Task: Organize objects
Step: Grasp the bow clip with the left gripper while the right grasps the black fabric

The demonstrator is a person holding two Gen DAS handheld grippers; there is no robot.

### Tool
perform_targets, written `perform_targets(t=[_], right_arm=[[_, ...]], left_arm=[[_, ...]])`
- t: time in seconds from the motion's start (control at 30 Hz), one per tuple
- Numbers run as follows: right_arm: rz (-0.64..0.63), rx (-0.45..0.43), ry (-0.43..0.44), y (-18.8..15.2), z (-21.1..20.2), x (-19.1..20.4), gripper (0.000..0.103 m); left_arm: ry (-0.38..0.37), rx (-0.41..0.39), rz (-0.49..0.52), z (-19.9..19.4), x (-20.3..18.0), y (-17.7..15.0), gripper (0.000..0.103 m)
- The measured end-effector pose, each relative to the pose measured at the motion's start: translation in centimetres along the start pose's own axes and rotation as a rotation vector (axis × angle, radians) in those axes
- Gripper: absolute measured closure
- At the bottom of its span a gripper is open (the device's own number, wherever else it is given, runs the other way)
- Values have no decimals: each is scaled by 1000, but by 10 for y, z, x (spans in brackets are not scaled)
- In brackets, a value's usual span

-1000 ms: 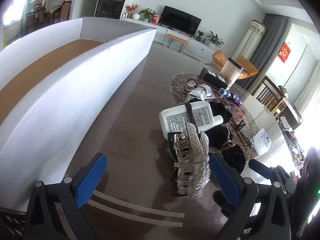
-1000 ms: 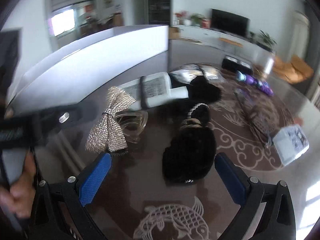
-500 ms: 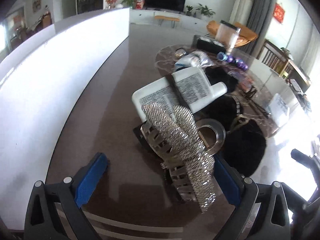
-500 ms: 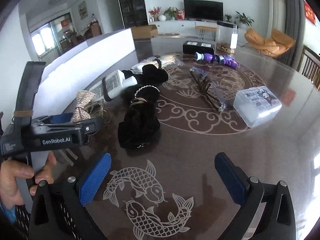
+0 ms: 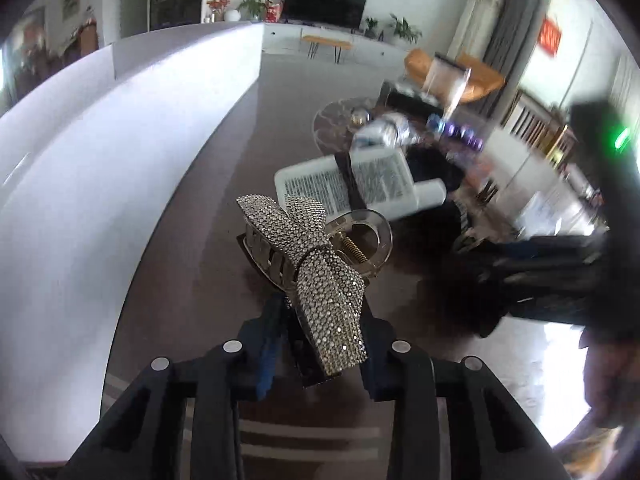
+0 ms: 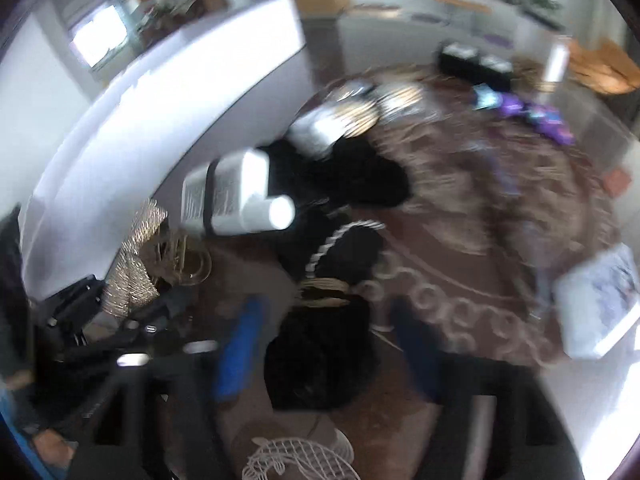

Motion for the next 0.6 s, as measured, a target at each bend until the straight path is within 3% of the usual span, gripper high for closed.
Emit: perform_targets(t=[0.1,0.27,0.37,0.5,0.6], right_arm=[[-33,-22,-62,-5,-8,2,72],[-36,-128,-107,-20,-61,4,72],[-33,-177,-97,-12,-82,14,72],[-52,-275,13,31,-107,64,72],[-100,-332,110,70,-117,119,72]], left_arm=[[-87,-75,-44,-25,1,4,70],[-136,-150,-66,-66,-6,4,70],[-170,-211,-135,-102,10,24,70],[-65,-295,-191,-149,65,59,70],[33,-263,-255,-153,116,75,70]])
Point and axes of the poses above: each gripper's, at about its wrist camera, not at the fingertips, and z roughly the way its jaws point, x to its left, y to its top, the point moved 7 cm from there along z, roughly the way its jaws point, and after that the axes turned 2 degrees about -y, right-handed, at the moved point
